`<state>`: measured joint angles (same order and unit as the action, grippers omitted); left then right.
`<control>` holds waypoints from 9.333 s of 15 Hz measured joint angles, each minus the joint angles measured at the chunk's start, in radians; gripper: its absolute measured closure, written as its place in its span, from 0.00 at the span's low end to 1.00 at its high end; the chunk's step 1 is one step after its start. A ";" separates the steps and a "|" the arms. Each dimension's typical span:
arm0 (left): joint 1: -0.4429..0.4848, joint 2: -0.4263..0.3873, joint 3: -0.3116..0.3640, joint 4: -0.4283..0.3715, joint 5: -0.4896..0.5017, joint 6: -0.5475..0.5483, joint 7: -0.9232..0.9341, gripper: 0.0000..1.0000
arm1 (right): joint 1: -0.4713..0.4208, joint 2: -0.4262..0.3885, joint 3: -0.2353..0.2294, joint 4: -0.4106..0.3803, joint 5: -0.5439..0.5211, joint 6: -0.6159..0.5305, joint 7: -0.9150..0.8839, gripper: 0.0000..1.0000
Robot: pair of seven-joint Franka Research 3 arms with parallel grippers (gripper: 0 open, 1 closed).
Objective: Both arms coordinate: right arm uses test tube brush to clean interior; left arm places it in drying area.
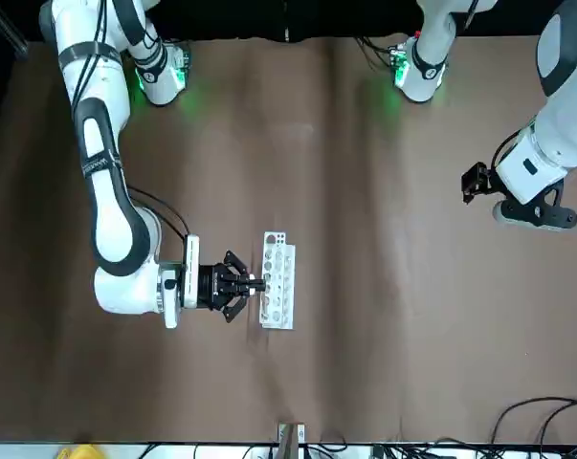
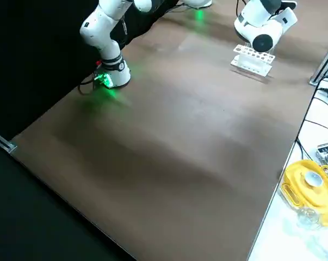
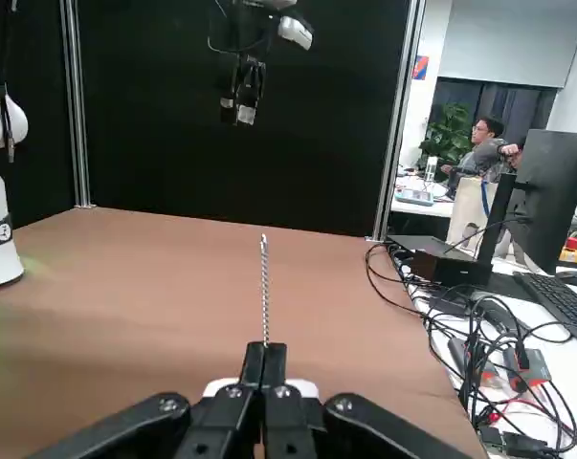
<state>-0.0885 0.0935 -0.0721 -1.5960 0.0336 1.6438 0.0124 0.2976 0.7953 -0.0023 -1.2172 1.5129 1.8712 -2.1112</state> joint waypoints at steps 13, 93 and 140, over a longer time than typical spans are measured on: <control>0.000 0.003 0.000 0.000 0.000 0.002 0.000 0.00 | 0.000 0.010 0.001 -0.004 0.000 0.003 -0.004 0.98; -0.287 0.950 -0.035 0.427 -1.887 0.479 2.259 0.00 | -0.067 -0.006 -0.174 0.019 -0.437 -0.065 0.748 0.98; -0.412 1.126 0.012 0.619 -1.956 0.518 2.351 0.30 | 0.083 0.134 -0.209 -0.073 -0.952 0.152 2.062 0.28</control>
<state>-0.5007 1.2191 -0.0601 -0.9773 -1.9227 2.1618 2.3637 0.3805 0.9289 -0.2109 -1.2901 0.5604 2.0231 -0.0495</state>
